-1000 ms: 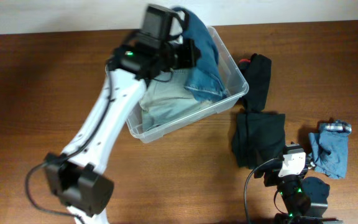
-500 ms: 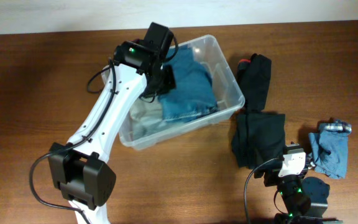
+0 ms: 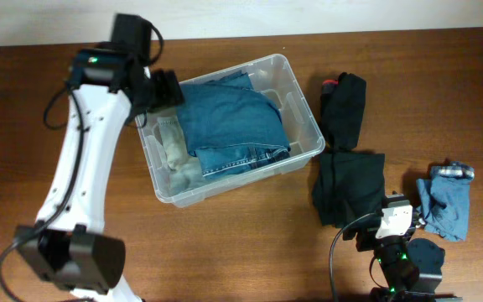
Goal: Pack container
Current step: 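Carry the dark-blue jeans into the container with the left gripper, then release and tuck the dark-blue jeans flat inside the container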
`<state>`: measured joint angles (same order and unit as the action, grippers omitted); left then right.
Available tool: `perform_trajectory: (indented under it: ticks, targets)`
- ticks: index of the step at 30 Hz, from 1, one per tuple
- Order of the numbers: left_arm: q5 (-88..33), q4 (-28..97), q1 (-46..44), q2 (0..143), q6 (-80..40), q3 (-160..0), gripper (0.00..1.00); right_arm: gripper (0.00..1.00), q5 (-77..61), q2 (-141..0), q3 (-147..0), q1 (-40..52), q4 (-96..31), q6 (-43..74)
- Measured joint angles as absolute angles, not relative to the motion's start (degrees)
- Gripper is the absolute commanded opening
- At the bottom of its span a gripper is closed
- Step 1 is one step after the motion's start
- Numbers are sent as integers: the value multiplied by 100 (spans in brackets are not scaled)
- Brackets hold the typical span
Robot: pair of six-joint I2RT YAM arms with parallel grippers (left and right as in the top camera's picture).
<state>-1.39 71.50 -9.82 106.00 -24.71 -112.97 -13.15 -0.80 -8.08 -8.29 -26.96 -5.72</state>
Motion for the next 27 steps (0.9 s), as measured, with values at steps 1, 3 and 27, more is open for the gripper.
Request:
perform_trajectory:
  ticks: [1,3,27]
  targets:
    - [-373,6978,-1026,10547,-2281,-11312,57,98,-1313,-80,-808,-829,-2696,-576]
    - [-775,6595,-1234,10510,-1809,-11332,40,98,-1313,-80,-808,-829,-2696,-574]
    - [-1160,8927,-2078,13745,-305,-12870,56,98,-1313,-80,-808,-829,-2694,-569]
